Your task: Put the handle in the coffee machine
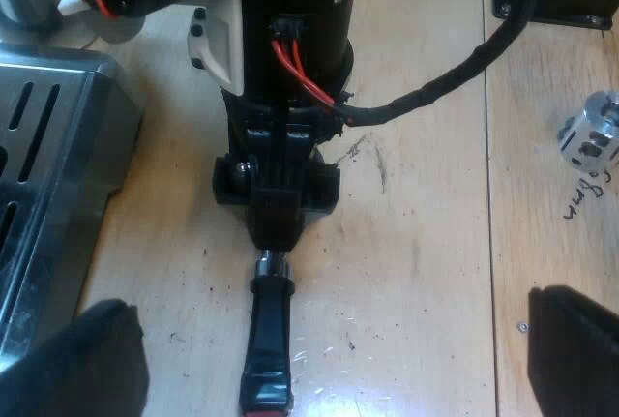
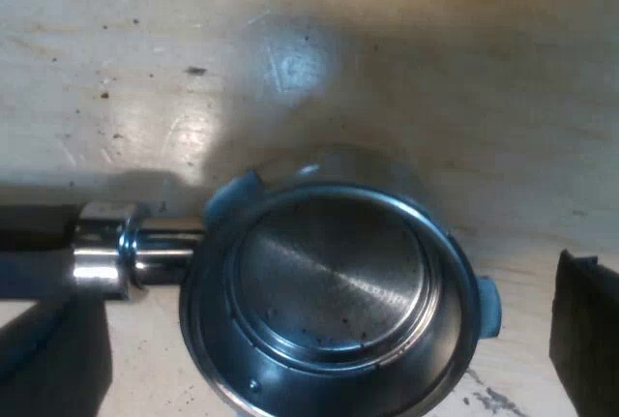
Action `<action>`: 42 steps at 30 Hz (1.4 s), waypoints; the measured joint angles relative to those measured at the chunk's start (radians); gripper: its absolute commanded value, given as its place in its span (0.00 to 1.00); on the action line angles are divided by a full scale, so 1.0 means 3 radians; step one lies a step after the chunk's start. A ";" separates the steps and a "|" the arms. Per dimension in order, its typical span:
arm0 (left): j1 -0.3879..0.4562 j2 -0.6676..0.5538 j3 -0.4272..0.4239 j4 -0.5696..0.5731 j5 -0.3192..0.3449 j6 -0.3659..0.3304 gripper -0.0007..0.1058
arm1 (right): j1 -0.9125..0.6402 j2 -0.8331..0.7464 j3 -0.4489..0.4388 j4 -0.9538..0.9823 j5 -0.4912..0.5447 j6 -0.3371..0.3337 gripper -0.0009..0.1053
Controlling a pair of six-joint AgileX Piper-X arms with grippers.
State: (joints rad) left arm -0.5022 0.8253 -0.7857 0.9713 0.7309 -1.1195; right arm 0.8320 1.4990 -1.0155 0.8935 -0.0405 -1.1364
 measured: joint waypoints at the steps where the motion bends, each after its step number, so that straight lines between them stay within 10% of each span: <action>1: 0.0000 0.0000 0.0000 0.0000 0.0000 0.0000 0.77 | 0.0000 0.0000 0.0000 0.0000 0.0000 0.0000 0.89; 38: 0.0000 0.0000 0.0000 0.0000 0.0000 0.0000 0.77 | 0.0000 0.0171 -0.0007 -0.0085 0.0090 -0.0022 0.88; 42: 0.0000 0.0000 0.0000 0.0000 0.0000 0.0000 0.77 | 0.0000 0.0171 -0.0007 -0.0085 0.0077 -0.0022 0.71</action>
State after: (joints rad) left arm -0.5022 0.8253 -0.7857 0.9713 0.7309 -1.1195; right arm 0.8320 1.5503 -1.0177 0.8678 -0.0174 -1.1430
